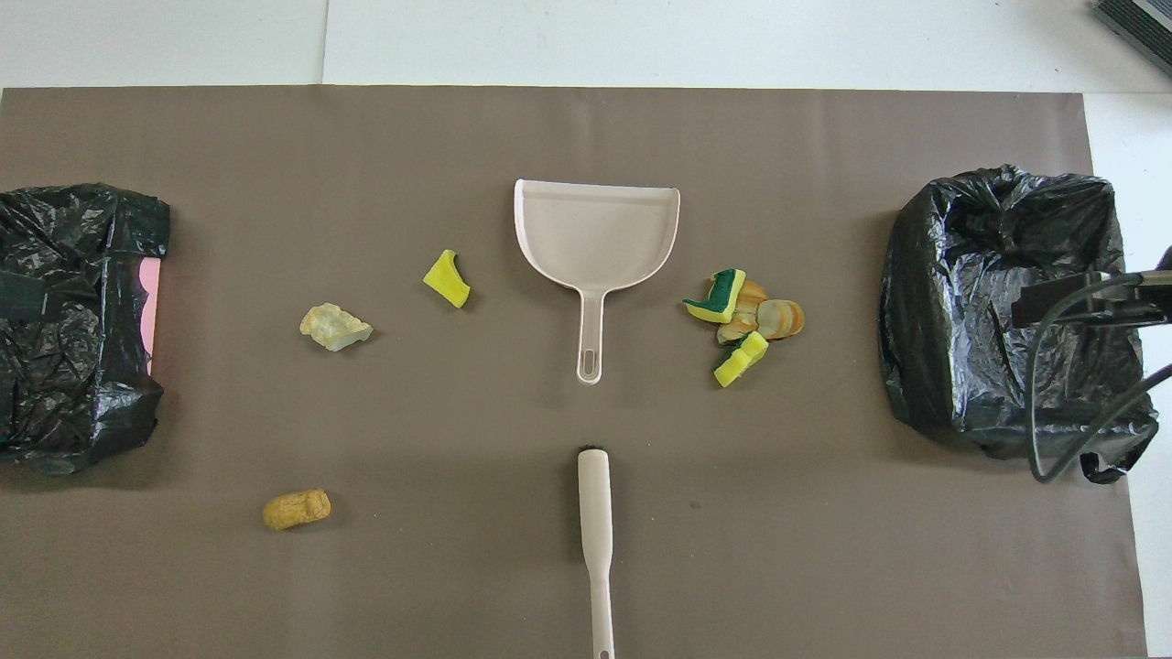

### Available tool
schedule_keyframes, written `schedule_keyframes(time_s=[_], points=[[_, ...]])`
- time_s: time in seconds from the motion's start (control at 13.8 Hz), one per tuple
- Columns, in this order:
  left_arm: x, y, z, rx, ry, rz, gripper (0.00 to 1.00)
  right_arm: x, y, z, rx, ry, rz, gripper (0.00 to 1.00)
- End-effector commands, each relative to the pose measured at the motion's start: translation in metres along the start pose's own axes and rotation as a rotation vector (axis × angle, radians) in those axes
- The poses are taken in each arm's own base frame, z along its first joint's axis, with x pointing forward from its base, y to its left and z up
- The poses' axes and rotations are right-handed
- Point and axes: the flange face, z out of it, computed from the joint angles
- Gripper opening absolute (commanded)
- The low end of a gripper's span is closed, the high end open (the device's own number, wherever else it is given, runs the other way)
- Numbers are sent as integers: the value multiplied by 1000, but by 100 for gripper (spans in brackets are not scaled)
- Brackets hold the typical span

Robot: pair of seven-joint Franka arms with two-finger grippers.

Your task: Sweep and dump trash in bin

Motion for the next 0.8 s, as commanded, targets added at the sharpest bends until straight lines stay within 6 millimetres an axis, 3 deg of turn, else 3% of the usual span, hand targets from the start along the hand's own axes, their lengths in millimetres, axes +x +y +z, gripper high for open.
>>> schedule_keyframes(time_s=[0.0, 0.51, 0.72], points=[[-1, 1, -4, -13, -6, -11, 100, -11, 4, -1, 13, 7, 15, 100], [-1, 1, -4, -13, -6, -11, 100, -9, 2, 0, 13, 14, 15, 100], [-1, 1, -4, -13, -6, -11, 100, -8, -8, 2, 13, 14, 24, 100]])
